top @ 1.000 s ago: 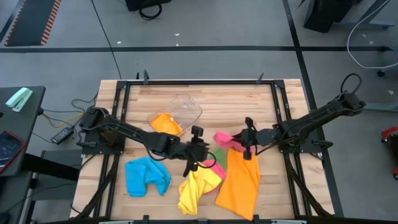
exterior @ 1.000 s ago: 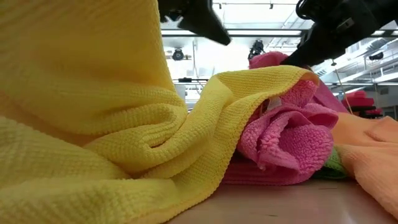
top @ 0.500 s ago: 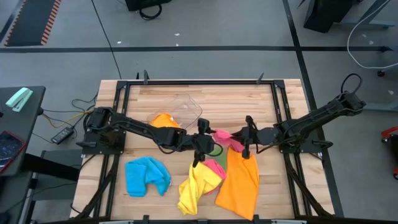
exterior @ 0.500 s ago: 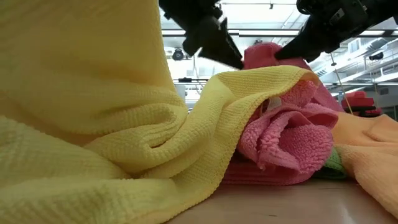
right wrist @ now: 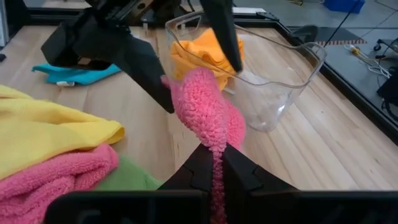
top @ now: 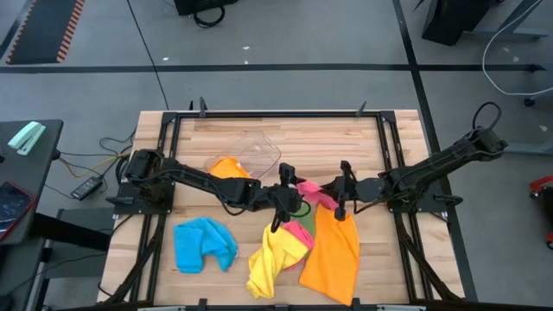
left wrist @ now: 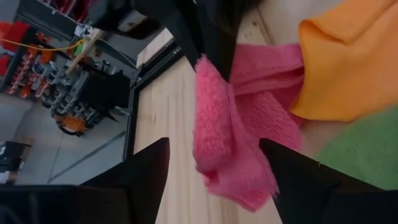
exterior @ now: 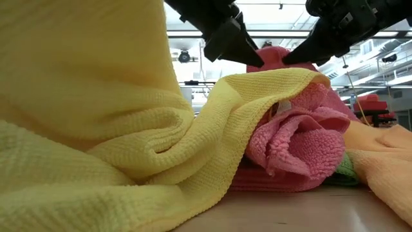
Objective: Fold microfiber towels
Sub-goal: Fold the pink microfiber towel
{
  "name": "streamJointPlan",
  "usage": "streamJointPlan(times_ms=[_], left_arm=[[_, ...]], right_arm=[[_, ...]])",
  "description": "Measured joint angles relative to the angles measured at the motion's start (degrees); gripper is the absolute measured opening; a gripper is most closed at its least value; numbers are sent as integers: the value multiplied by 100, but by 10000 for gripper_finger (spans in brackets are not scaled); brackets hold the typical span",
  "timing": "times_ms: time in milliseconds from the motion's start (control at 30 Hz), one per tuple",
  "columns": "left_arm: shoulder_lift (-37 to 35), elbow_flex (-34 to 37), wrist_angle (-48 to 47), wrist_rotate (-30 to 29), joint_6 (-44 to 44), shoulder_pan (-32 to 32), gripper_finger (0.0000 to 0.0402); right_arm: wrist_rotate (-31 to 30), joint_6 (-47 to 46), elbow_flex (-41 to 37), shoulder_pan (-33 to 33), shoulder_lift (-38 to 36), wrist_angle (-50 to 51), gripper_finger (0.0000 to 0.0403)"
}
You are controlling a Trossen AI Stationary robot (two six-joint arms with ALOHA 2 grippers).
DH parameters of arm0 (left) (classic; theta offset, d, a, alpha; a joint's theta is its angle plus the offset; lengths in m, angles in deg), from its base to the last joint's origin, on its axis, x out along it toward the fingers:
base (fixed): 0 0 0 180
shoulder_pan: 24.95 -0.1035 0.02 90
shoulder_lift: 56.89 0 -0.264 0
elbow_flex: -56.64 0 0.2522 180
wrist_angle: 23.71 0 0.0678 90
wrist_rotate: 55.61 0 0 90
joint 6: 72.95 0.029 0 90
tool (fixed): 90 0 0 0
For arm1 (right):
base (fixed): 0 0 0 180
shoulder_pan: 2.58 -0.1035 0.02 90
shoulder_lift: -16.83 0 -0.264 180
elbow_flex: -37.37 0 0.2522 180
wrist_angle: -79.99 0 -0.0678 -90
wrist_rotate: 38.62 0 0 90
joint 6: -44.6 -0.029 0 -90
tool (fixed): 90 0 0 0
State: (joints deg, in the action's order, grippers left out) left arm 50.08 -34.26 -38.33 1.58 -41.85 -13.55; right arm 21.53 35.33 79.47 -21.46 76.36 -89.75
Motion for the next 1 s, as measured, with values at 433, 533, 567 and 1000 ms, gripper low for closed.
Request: streamJointPlan(times_ms=[433, 533, 567, 1000], left_arm=[[-2, 0, -35, 573, 265, -110, 200], [0, 0, -24, 637, 268, -129, 175], [1, 0, -22, 639, 276, -143, 165], [-2, -363, -447, 588, 239, -159, 9]], right_arm=[[291, 139, 0, -2, 4, -70, 25], [292, 137, 0, -2, 3, -55, 25], [292, 137, 0, -2, 4, -55, 25], [469, 209, 0, 0, 2, 207, 53]])
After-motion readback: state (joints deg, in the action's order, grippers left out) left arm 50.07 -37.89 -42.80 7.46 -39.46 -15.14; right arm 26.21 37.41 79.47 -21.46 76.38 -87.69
